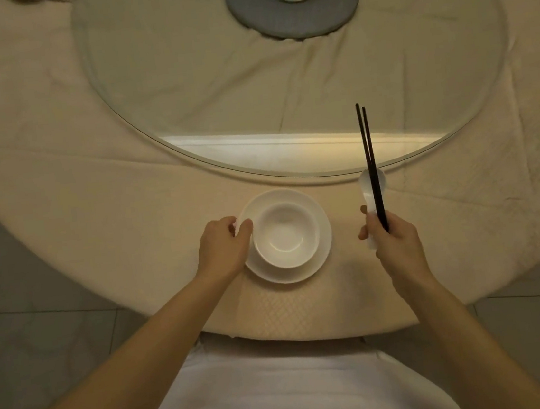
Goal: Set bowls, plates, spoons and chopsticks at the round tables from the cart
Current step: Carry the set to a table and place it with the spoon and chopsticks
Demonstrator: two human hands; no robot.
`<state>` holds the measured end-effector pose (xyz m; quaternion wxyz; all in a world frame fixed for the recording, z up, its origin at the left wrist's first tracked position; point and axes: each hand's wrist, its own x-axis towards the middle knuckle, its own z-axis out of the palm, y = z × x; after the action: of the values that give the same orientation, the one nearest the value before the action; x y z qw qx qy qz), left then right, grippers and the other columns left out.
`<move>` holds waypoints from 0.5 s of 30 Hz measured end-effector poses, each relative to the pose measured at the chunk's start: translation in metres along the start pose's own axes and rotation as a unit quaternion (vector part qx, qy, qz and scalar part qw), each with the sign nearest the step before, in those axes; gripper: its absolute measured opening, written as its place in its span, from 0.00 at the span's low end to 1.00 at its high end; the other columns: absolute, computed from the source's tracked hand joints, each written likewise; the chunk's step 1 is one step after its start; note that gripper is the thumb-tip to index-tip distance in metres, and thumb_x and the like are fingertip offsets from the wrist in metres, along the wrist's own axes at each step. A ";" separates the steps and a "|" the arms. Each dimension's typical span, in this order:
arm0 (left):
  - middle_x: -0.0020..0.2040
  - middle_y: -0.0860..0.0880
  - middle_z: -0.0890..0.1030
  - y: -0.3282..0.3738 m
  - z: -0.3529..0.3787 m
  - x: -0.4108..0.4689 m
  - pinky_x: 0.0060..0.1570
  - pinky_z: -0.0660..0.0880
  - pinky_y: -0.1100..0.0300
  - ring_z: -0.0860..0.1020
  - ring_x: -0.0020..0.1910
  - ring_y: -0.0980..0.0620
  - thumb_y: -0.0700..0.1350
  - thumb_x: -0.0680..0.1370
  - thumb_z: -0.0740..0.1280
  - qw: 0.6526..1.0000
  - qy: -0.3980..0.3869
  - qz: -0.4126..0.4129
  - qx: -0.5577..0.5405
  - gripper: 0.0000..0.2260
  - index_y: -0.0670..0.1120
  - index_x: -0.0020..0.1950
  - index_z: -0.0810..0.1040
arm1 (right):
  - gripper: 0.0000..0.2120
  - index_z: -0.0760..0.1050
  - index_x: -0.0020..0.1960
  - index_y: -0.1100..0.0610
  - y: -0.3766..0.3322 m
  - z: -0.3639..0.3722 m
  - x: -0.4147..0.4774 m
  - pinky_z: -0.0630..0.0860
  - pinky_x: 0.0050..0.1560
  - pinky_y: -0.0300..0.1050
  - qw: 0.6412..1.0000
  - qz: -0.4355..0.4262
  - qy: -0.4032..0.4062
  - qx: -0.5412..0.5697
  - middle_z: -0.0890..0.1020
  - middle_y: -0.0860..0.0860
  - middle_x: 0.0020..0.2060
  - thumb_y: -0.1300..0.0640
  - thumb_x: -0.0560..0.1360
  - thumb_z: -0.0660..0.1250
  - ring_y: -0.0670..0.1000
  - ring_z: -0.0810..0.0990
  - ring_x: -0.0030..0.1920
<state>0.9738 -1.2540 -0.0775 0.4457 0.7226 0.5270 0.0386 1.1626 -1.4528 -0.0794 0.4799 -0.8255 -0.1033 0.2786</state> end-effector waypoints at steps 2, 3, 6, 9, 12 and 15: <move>0.64 0.43 0.77 0.002 -0.003 -0.003 0.62 0.73 0.51 0.76 0.59 0.46 0.53 0.81 0.63 1.000 0.003 -0.013 0.002 0.19 0.44 0.67 0.76 | 0.12 0.79 0.41 0.50 -0.012 -0.009 -0.006 0.72 0.48 0.43 0.998 -0.024 -0.065 -0.006 0.84 0.41 0.53 0.49 0.81 0.64 0.35 0.77 0.54; 0.66 0.44 0.75 0.002 -0.005 -0.004 0.63 0.72 0.51 0.76 0.61 0.47 0.53 0.81 0.64 1.000 0.012 -0.018 0.001 0.21 0.43 0.70 0.74 | 0.07 0.79 0.47 0.47 -0.017 -0.012 -0.009 0.72 0.48 0.44 0.995 -0.042 -0.095 -0.013 0.85 0.46 0.51 0.50 0.81 0.64 0.37 0.79 0.50; 0.64 0.47 0.75 0.002 -0.009 -0.009 0.59 0.73 0.54 0.76 0.58 0.50 0.52 0.81 0.64 0.999 0.039 -0.011 -0.014 0.18 0.45 0.67 0.75 | 0.09 0.75 0.58 0.47 -0.032 -0.014 -0.018 0.70 0.45 0.43 0.988 -0.065 -0.139 -0.002 0.87 0.48 0.42 0.48 0.79 0.68 0.38 0.78 0.41; 0.54 0.50 0.82 0.002 -0.010 -0.011 0.53 0.75 0.56 0.79 0.52 0.51 0.50 0.80 0.65 0.998 0.035 -0.008 -0.042 0.13 0.46 0.61 0.79 | 0.06 0.82 0.48 0.50 -0.038 -0.006 -0.017 0.68 0.40 0.43 0.989 -0.043 -0.138 0.034 0.87 0.50 0.39 0.48 0.75 0.72 0.39 0.75 0.32; 0.48 0.52 0.84 0.003 -0.009 -0.011 0.53 0.80 0.52 0.83 0.48 0.51 0.48 0.80 0.66 0.997 0.022 -0.013 -0.072 0.09 0.47 0.56 0.82 | 0.07 0.84 0.43 0.54 -0.035 0.002 -0.013 0.67 0.31 0.41 0.989 0.005 -0.134 0.064 0.82 0.49 0.33 0.50 0.73 0.75 0.44 0.69 0.28; 0.42 0.53 0.85 0.002 -0.005 -0.011 0.51 0.82 0.51 0.84 0.40 0.55 0.46 0.79 0.67 0.995 0.012 -0.022 -0.100 0.06 0.48 0.53 0.83 | 0.10 0.85 0.43 0.58 -0.029 0.011 -0.008 0.65 0.26 0.37 0.984 0.055 -0.151 0.072 0.76 0.49 0.29 0.51 0.72 0.76 0.45 0.67 0.27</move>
<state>0.9679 -1.2603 -0.0684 0.5102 0.6619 0.5418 0.0894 1.1529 -1.4331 -0.0566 0.5006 -0.7416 -0.1085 0.4332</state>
